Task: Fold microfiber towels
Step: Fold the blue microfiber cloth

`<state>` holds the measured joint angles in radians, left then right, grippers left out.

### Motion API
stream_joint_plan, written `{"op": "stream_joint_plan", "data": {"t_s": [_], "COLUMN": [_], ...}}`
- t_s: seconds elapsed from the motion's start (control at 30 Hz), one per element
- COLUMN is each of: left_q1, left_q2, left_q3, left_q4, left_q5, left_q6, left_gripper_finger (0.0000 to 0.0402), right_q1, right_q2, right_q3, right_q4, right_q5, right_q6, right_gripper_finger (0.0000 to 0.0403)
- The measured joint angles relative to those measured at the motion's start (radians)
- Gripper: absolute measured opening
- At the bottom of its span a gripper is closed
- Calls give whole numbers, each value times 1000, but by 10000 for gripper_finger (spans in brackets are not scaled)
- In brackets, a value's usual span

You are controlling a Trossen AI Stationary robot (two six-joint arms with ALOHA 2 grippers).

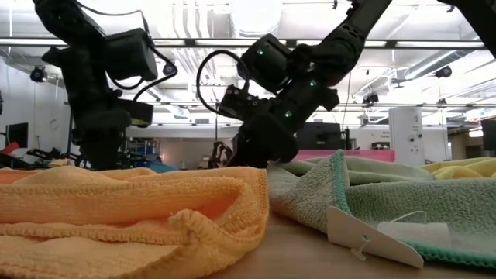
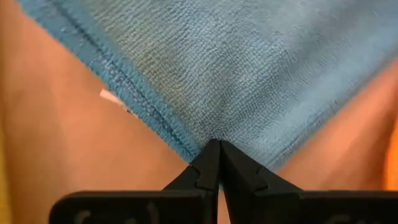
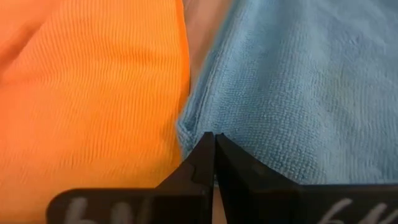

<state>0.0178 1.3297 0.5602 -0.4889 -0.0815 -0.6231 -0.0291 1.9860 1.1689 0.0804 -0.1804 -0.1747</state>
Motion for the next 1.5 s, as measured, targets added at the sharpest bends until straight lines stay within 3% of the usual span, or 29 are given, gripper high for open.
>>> {"op": "stream_joint_plan", "data": {"t_s": [0.33,0.53,0.83,1.07,1.5], "left_q1": [-7,-6,-8,-14,-46], "left_q2": [-61,-90,-150,-68,138], "left_q3": [-5,-5,7,3,7], "left_q4": [-38,-45,163,241,263], "left_q5": [80,81,71,78,196], "left_q6": [-26,-19,93,141,133], "left_gripper_finger": [0,0,0,0,0], "right_q1": [-30,-31,-31,-29,-29], "right_q2": [-109,-154,-164,-163,-163], "right_q3": [-12,-15,-14,-49,-131], "right_q4": [-228,-245,-224,-155,-72], "right_q5": [75,80,79,76,77], "right_q6": [-66,-72,-65,-32,18], "right_gripper_finger": [9,9,9,9,9]}}
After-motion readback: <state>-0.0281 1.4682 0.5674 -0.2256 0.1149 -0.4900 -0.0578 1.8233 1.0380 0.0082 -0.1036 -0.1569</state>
